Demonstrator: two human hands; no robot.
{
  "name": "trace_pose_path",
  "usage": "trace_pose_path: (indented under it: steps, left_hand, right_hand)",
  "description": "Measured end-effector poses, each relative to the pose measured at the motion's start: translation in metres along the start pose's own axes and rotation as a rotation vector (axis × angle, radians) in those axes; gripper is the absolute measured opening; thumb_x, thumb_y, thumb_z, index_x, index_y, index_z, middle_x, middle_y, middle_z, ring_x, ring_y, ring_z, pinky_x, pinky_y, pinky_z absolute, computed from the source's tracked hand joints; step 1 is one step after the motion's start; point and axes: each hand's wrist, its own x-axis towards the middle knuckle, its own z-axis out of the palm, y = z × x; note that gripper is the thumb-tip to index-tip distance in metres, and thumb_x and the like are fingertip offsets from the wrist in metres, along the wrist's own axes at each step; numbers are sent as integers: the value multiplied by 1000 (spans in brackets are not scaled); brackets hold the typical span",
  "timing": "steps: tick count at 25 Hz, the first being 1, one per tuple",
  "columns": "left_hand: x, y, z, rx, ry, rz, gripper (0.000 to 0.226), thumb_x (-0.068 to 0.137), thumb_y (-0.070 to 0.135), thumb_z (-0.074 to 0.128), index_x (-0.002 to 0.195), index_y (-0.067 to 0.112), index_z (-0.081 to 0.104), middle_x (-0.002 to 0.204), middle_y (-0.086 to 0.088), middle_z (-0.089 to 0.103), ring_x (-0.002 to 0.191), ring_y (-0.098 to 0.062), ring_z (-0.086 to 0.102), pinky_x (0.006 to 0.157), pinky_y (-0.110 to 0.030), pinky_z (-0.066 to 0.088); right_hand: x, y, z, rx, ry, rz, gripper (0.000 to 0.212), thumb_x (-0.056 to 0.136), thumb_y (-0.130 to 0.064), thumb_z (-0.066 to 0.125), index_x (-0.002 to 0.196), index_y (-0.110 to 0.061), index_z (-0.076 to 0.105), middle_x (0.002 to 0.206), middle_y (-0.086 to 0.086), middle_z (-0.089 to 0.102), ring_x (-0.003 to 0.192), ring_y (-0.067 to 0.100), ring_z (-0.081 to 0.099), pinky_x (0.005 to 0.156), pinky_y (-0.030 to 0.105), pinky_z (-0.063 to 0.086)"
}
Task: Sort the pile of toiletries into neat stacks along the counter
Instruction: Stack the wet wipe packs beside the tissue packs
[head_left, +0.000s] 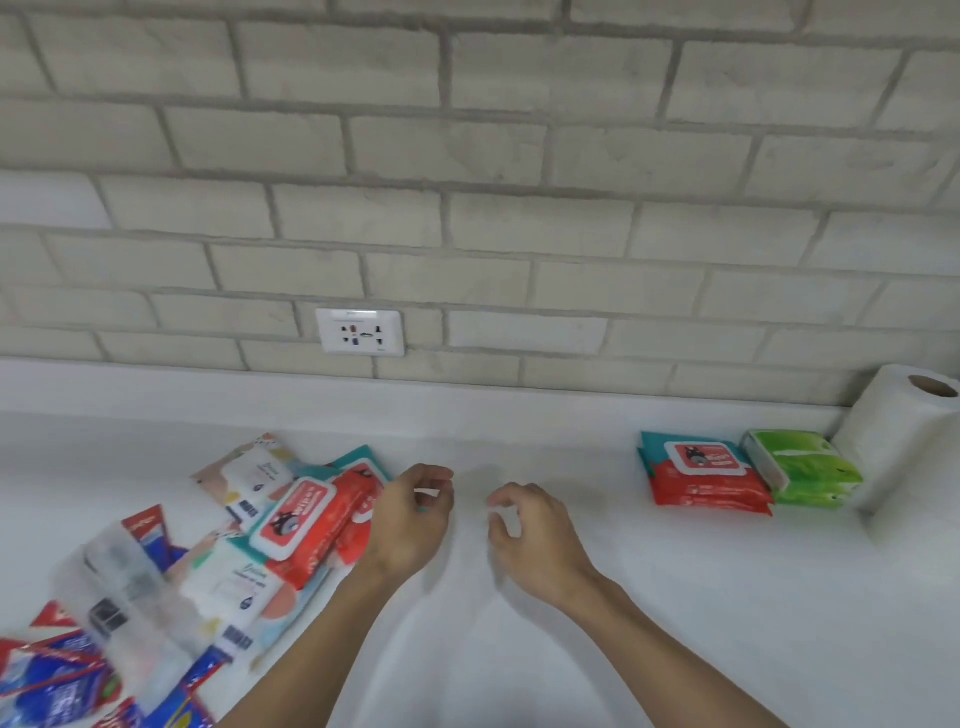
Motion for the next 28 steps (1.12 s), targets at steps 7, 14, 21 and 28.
trace_pose_path:
  steps: [7,14,21,28]
  left_hand:
    - [1,-53,-95,28,113,-70,14,90,12,62,102,16,67,101,4,68,82,-5,61,60,-10,47]
    - [8,-89,-145,176,93,-123,27,88,24,65,115,23,59,106,9,57,86,-9,60,66,-23,55]
    - [14,-110,-147,523,-24,-109,62,79,57,62,134,35,43,117,9,65,109,-19,51,96,-35,40]
    - [16,-110,-144,444,0,-176,76,77,54,68,141,37,31,129,7,55,118,-21,40,101,-40,34]
  right_hand:
    - [18,-82,71,176,-84,41,17,90,-16,58,103,-18,68,104,-8,65,87,0,58,78,7,44]
    - [60,-122,120,-44,-146,56,24,90,-36,58,111,-24,61,115,3,56,105,19,58,91,34,52]
    - [81,-140,135,-269,-278,139,49,86,-48,63,125,-22,47,124,7,48,117,27,44,94,37,44]
    - [86,-135,136,6,-260,245,58,78,-38,77,123,-21,44,122,0,61,98,12,62,76,22,51]
